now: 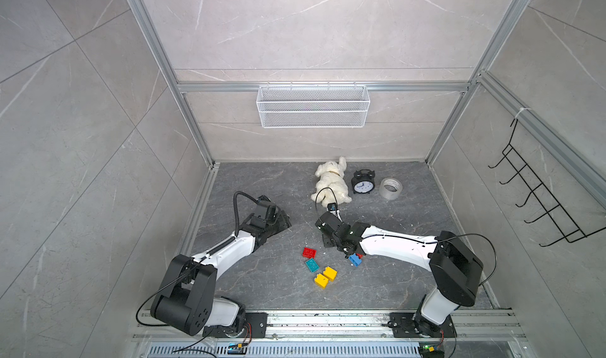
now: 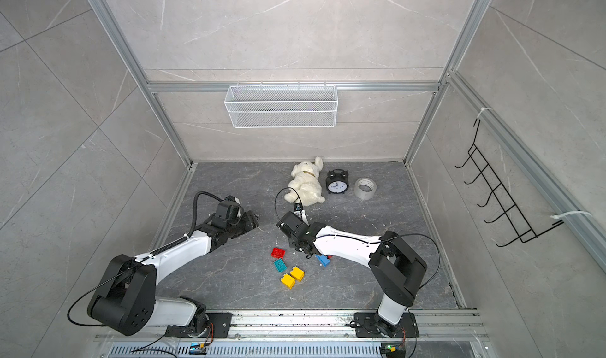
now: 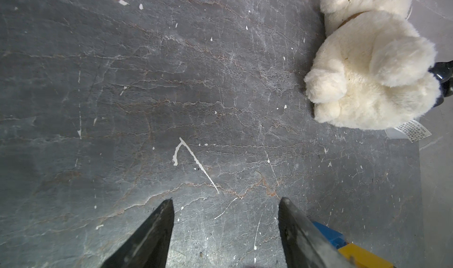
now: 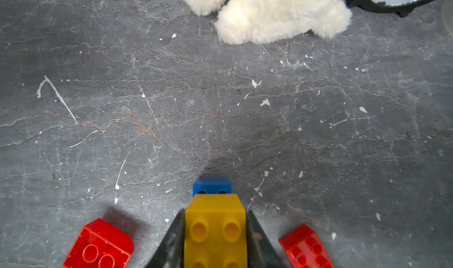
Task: Assemble the letter r with lego
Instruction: Assemble the lego brick with the lego brick.
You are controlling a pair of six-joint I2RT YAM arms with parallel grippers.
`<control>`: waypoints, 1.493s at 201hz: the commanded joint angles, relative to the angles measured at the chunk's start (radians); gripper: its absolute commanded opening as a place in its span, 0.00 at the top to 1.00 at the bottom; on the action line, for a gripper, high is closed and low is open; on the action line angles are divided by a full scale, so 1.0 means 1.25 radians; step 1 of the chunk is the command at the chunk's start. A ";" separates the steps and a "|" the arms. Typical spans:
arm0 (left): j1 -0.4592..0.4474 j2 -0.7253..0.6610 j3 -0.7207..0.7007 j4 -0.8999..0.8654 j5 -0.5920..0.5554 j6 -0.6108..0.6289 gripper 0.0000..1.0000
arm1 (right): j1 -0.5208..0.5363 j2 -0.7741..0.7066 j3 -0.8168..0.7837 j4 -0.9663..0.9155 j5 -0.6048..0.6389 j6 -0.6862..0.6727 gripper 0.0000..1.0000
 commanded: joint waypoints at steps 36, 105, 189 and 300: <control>0.004 0.001 0.029 0.008 0.004 -0.006 0.30 | -0.005 0.008 0.016 0.011 -0.017 -0.013 0.69; 0.004 0.011 0.029 0.016 0.010 -0.010 0.30 | -0.013 0.023 0.026 -0.028 -0.014 0.013 0.68; 0.004 0.029 0.030 0.022 0.016 -0.011 0.30 | -0.014 0.042 0.044 -0.073 -0.041 0.013 0.68; 0.005 0.031 0.025 0.022 0.015 -0.012 0.30 | -0.014 0.022 -0.017 -0.072 -0.047 0.046 0.68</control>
